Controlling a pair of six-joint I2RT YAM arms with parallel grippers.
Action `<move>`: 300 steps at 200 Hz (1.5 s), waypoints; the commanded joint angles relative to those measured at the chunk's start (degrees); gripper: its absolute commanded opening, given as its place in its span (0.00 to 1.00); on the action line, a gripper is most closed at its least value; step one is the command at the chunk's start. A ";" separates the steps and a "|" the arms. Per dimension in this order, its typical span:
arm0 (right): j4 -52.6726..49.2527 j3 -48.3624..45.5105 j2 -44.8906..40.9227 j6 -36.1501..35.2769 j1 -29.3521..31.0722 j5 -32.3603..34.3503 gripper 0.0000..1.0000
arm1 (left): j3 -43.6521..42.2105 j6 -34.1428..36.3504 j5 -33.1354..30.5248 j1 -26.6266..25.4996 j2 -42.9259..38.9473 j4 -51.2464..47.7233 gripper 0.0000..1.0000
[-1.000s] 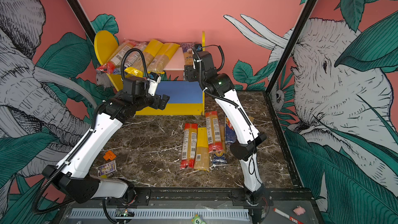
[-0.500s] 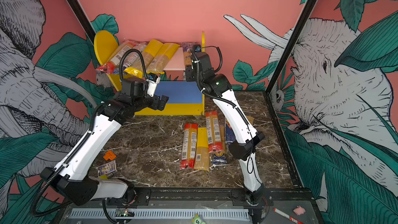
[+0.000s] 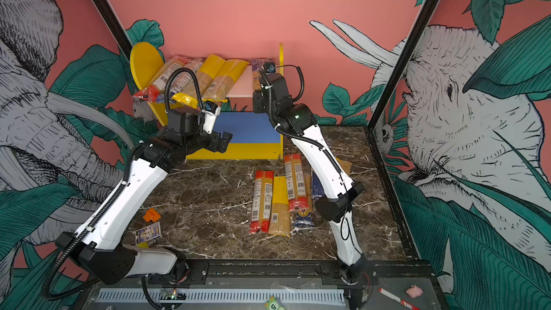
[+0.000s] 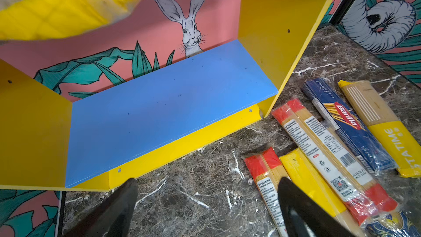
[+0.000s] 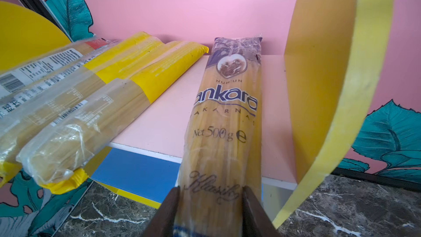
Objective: Place and organize the pasta boxes and bags onto the shelf
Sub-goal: 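Stand the Ankara bag upright on the top shelf beside the yellow post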
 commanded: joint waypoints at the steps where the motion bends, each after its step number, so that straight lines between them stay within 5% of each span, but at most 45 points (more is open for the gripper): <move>1: -1.63 0.32 1.99 0.86 1.40 -2.29 0.36 | -0.72 0.85 -0.32 0.40 -2.39 0.24 0.97; 45: -3.68 0.05 1.59 0.86 1.62 1.78 0.19 | -0.21 0.16 0.89 0.40 -1.79 0.71 0.97; 118: -3.00 -6.86 -2.60 1.30 1.71 9.95 0.05 | 0.85 -0.16 1.80 0.40 -0.92 0.81 0.97; 238: -6.07 -5.59 -2.78 2.95 1.72 19.95 0.03 | 1.30 0.59 1.51 0.46 -0.57 0.84 0.97; 267: -7.05 -4.08 -1.65 3.15 1.34 19.22 0.11 | 1.32 0.43 1.67 0.38 -0.48 0.93 0.97; 300: -7.70 -3.08 -1.26 3.16 1.19 18.46 0.53 | 1.48 0.51 1.38 0.40 -0.58 0.85 0.97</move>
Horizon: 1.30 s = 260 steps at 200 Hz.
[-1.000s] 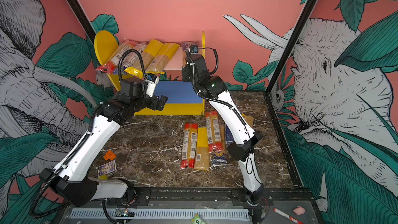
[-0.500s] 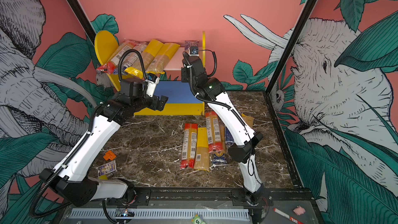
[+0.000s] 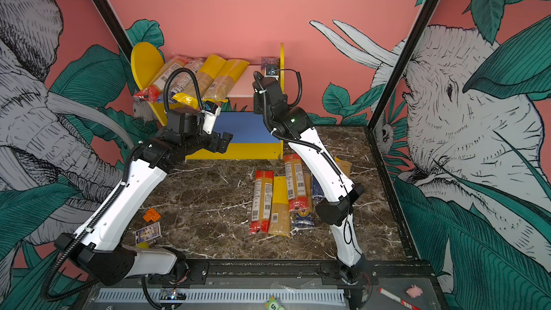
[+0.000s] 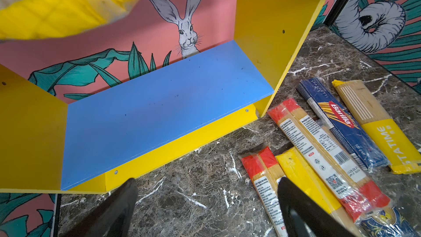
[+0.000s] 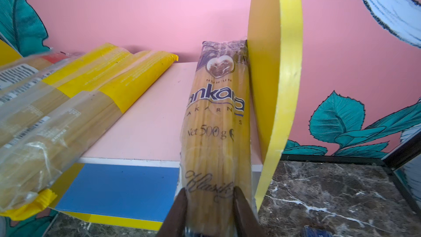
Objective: Place and organize the pasta boxes and bags onto the shelf
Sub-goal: 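Stand the Ankara bag upright on the top shelf beside the yellow post, then open the right gripper and withdraw it from the Ankara bag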
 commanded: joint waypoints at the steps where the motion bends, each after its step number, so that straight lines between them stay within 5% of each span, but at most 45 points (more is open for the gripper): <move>1: -6.80 0.36 0.98 0.56 -0.97 3.34 0.54 | 1.54 0.44 0.11 0.36 -0.33 0.75 0.97; 42: -3.19 -1.90 -1.28 -1.91 -0.95 -1.44 0.78 | 1.61 0.39 0.00 0.35 -0.84 0.47 0.97; 52: -2.40 -2.56 -2.01 -2.40 -0.90 -1.92 0.99 | 1.63 0.37 -0.03 0.36 -1.02 0.45 0.97; 147: -2.98 -7.82 -11.28 -4.02 0.31 -1.77 0.99 | -0.43 -2.37 1.08 0.40 -3.52 0.97 0.98; 177: -3.80 -15.69 -17.54 -3.02 0.52 -0.42 0.99 | -4.37 -7.01 3.11 -0.35 -5.54 1.15 0.98; 212: -4.80 -27.60 -26.12 -1.60 0.54 0.62 0.99 | -11.32 -10.71 -3.87 -9.84 -8.47 1.40 0.98; 260: -11.39 -42.88 -42.22 2.98 0.60 0.31 0.99 | -27.62 -24.76 -12.18 -22.91 -12.32 5.91 0.99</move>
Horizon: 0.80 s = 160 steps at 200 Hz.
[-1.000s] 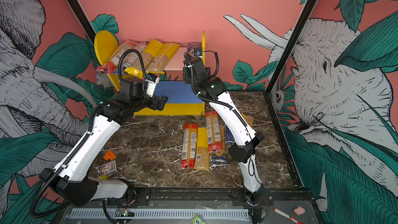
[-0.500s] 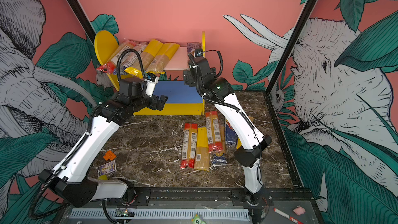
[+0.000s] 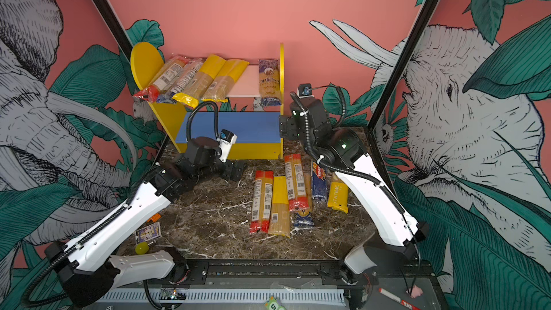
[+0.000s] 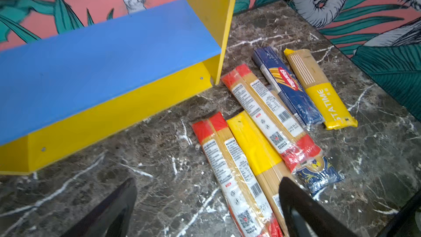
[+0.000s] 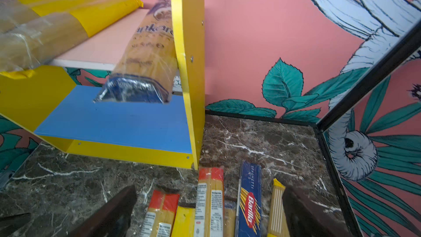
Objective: Place and organize the pasta boxes and bags onto the shelf
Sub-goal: 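Open the right gripper and withdraw it from the Ankara bag, then lower the left gripper onto a red-banded spaghetti bag and grasp it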
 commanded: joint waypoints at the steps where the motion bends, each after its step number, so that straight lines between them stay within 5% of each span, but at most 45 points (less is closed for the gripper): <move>1: -4.19 -5.43 -6.83 3.94 0.34 1.19 0.99 | -6.82 -9.38 -6.89 -5.02 -2.11 2.36 0.99; 64: -10.02 -17.55 -20.93 8.95 0.27 -3.80 0.99 | -20.90 -30.28 -19.43 -23.00 2.56 7.06 0.99; 106: -11.23 -22.73 -26.86 11.11 0.33 -7.46 0.99 | -28.67 -41.26 -21.28 -28.36 6.45 13.15 0.99; 160: -13.98 -21.87 -29.41 9.42 0.33 -6.69 0.99 | -25.77 -47.07 -21.74 -32.46 20.78 16.51 0.99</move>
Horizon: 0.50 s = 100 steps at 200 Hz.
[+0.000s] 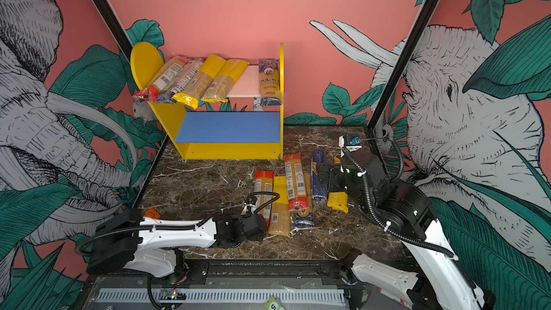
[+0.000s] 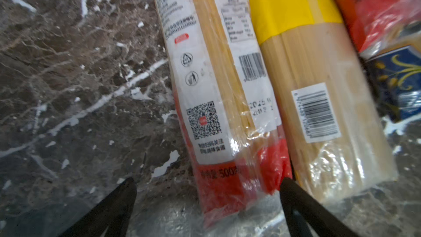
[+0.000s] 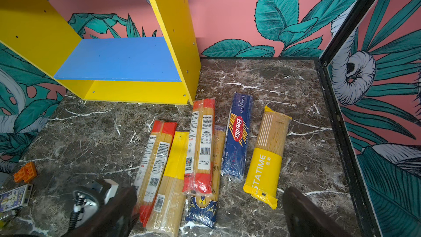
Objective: Place and organize the pasta boxes and bags onto the shelf
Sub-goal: 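Lower the left gripper onto a red-banded spaghetti bag and grasp it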
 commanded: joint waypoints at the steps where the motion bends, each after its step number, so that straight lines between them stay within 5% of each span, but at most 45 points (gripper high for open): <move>1: -1.79 0.93 -0.89 0.01 0.25 0.52 0.99 | 1.40 -6.04 -1.90 -0.83 3.35 3.36 0.99; 63: -2.75 0.51 -1.52 -0.17 0.28 1.29 0.99 | 0.37 -9.84 -1.57 0.00 7.64 4.35 0.99; 100: -2.37 1.12 -0.13 -1.36 0.28 1.43 0.99 | -5.40 -12.70 -1.37 4.10 2.62 2.74 0.99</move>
